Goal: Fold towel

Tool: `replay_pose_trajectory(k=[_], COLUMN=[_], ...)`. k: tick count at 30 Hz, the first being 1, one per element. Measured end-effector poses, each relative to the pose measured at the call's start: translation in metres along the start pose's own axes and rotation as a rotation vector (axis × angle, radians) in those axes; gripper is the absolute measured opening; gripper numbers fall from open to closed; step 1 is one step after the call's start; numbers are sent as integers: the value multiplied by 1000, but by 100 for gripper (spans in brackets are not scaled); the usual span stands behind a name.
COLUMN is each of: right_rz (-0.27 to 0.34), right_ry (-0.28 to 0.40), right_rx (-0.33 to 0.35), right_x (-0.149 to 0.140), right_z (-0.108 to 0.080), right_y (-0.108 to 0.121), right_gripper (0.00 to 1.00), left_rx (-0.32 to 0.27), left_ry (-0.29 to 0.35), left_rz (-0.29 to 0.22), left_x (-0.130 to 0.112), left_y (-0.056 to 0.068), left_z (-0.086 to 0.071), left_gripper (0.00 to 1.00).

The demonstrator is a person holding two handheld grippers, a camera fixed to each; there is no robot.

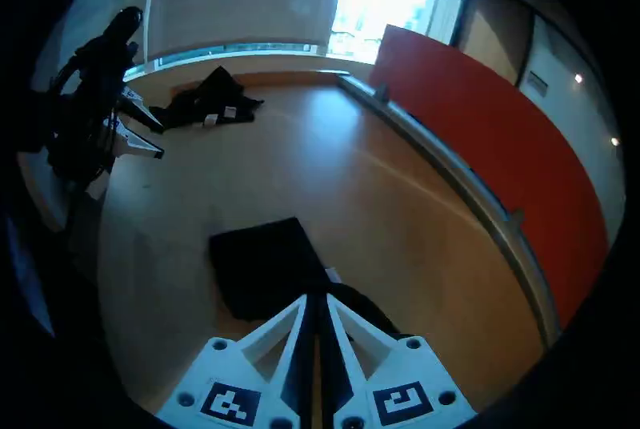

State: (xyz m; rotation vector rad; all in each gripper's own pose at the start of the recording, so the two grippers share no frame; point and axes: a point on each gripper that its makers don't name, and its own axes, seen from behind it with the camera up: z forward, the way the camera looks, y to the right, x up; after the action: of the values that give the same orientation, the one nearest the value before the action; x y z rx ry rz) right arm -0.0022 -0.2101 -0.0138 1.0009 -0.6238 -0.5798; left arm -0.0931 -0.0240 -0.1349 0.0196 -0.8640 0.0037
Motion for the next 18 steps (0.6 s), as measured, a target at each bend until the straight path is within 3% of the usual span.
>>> replay_pose_trajectory(k=[11,18], right_rz=[-60,-30], right_ry=[-11,-28], right_rx=[110,188], right_x=[28,29], right_z=[49,90], right_y=[-51,-93], right_gripper=[2,2], left_rx=[-14,-24], left_ry=[11,11], left_rz=[-27,-35], left_x=[-1,-5], left_y=[-1,-1], left_z=[-6,-9], left_gripper=[93,93])
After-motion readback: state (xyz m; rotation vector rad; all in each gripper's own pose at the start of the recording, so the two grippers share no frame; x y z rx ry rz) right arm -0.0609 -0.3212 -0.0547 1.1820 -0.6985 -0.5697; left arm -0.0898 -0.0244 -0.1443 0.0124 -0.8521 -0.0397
